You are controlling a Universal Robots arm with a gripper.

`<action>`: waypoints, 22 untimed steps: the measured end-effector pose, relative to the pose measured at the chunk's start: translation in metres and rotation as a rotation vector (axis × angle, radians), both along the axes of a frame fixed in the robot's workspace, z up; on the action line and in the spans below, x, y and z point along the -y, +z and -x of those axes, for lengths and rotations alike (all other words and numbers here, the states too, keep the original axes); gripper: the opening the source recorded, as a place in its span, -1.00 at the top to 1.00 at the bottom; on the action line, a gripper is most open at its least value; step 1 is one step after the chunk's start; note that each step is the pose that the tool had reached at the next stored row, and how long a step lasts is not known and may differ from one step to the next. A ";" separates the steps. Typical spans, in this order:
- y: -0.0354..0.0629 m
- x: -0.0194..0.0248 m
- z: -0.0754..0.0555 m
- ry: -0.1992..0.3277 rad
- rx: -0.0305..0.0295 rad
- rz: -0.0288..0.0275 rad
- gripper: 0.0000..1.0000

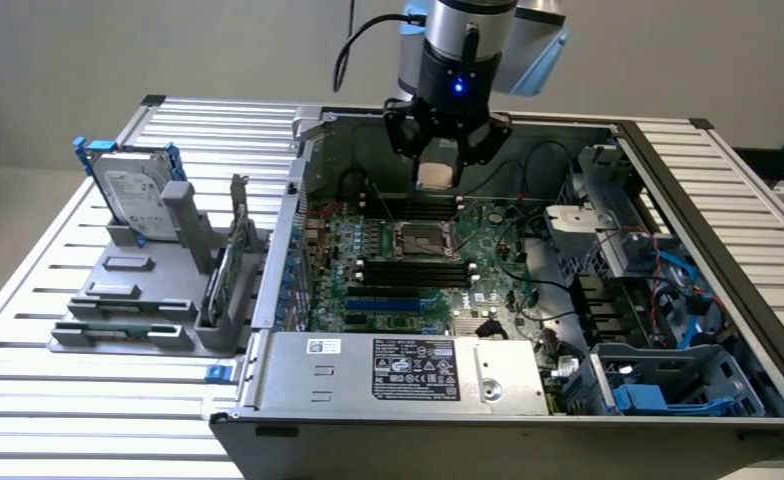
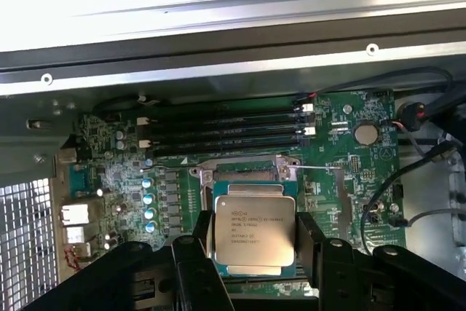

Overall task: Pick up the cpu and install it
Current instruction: 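Place the cpu into insertion slot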

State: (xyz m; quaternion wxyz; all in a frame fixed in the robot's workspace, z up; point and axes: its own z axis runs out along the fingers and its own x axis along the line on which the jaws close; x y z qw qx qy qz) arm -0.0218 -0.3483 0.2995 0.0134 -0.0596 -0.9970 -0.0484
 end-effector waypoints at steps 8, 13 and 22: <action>-0.0020 0.0000 0.000 -0.140 -0.0006 0.0000 -0.09; -0.0041 0.0000 0.000 -0.231 -0.0006 0.0000 -0.09; -0.0093 0.0000 0.000 -0.394 -0.0007 -0.0001 -0.09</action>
